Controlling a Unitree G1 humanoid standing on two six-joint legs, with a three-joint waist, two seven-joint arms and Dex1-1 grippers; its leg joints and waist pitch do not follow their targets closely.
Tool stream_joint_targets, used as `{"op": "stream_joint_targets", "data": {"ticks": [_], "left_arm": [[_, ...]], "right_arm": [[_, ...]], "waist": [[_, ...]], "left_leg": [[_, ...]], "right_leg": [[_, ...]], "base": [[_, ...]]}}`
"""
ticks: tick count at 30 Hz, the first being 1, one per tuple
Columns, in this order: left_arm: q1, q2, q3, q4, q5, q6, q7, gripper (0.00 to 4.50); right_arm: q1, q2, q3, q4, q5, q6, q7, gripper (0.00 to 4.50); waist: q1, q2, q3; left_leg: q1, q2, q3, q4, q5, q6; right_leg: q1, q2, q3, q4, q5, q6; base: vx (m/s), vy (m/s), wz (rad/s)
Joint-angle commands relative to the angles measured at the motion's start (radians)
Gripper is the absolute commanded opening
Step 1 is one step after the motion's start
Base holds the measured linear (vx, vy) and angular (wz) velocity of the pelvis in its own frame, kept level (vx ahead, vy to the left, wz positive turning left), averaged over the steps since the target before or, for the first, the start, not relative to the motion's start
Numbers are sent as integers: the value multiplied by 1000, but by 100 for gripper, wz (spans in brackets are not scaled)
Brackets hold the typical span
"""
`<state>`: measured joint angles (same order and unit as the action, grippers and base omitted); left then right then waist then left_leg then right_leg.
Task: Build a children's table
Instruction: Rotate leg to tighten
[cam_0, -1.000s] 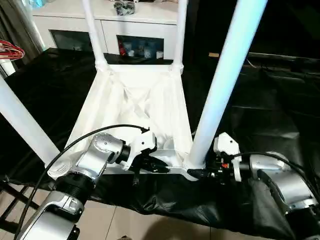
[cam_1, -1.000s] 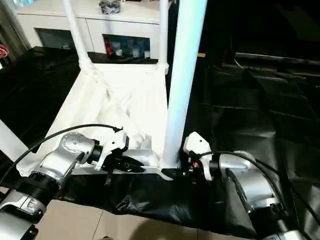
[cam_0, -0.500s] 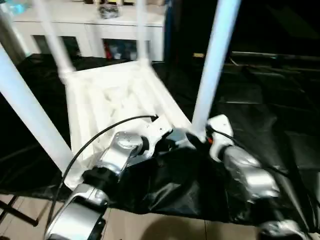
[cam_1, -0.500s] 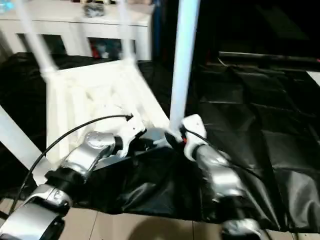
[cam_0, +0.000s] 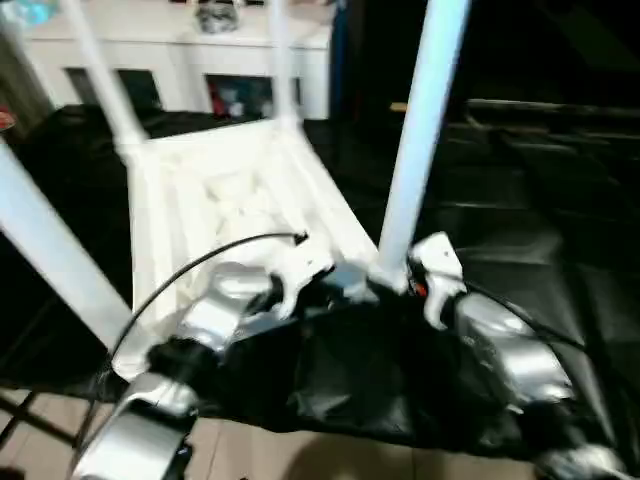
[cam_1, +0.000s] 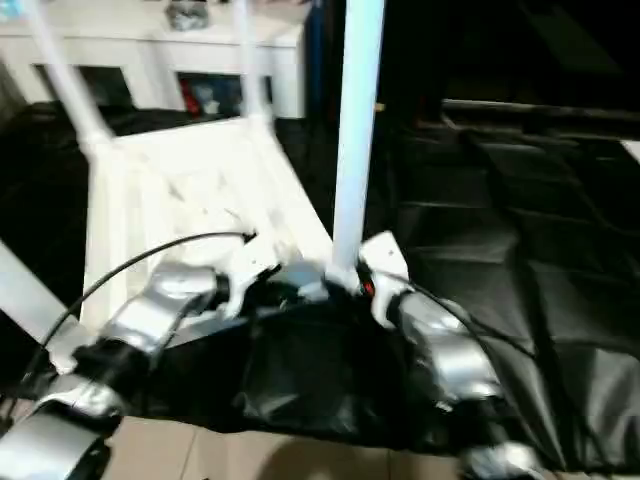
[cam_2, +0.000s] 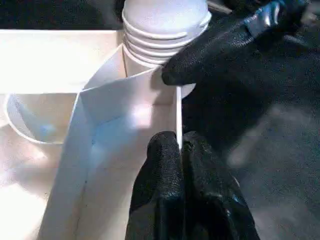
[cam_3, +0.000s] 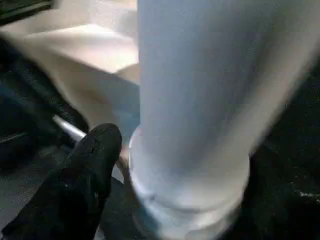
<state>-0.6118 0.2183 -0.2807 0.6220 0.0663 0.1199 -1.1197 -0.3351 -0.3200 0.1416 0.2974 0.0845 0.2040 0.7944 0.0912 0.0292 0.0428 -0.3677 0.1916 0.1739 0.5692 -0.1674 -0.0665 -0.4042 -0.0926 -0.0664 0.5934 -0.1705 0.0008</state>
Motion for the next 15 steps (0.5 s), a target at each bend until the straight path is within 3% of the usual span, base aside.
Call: {"op": "stream_joint_targets", "data": {"ticks": [1, 4, 6, 9, 15], "left_arm": [[4, -9, -19, -48, -70, -61, -98, 0], [4, 11, -21, -48, -72, -73, -132, 0], [5, 27, -24, -52, -71, -76, -162, 0], [9, 47, -27, -57, -75, -78, -197, 0], [9, 62, -33, -58, -78, -71, -232, 0]], "right_arm": [[17, -33, 43, -73, 54, 0, 146, 372], [34, -75, 45, -99, 75, 4, 228, 372], [41, -107, 56, -114, 94, 26, 282, 372], [50, -148, 85, -131, 104, 47, 344, 350], [49, -166, 99, -132, 92, 56, 373, 296]], "waist": [[6, -15, -59], [13, -11, -60], [20, -14, -60], [26, -11, -60], [28, -15, -60]], "left_leg": [[13, 35, 0, -58, -252, 70], [7, 36, -1, -58, -239, 76], [9, 36, -1, -58, -247, 71], [8, 37, -2, -59, -242, 64], [6, 36, -3, -59, -241, 58]], "right_leg": [[52, -47, 40, -73, -214, -222], [53, -48, 39, -66, -199, -225], [51, -50, 39, -68, -222, -225], [51, -51, 40, -68, -231, -218], [51, -52, 38, -69, -246, -213]], "base": [[0, 0, 0], [0, 0, 0], [0, 0, 0], [0, 0, 0], [0, 0, 0]]}}
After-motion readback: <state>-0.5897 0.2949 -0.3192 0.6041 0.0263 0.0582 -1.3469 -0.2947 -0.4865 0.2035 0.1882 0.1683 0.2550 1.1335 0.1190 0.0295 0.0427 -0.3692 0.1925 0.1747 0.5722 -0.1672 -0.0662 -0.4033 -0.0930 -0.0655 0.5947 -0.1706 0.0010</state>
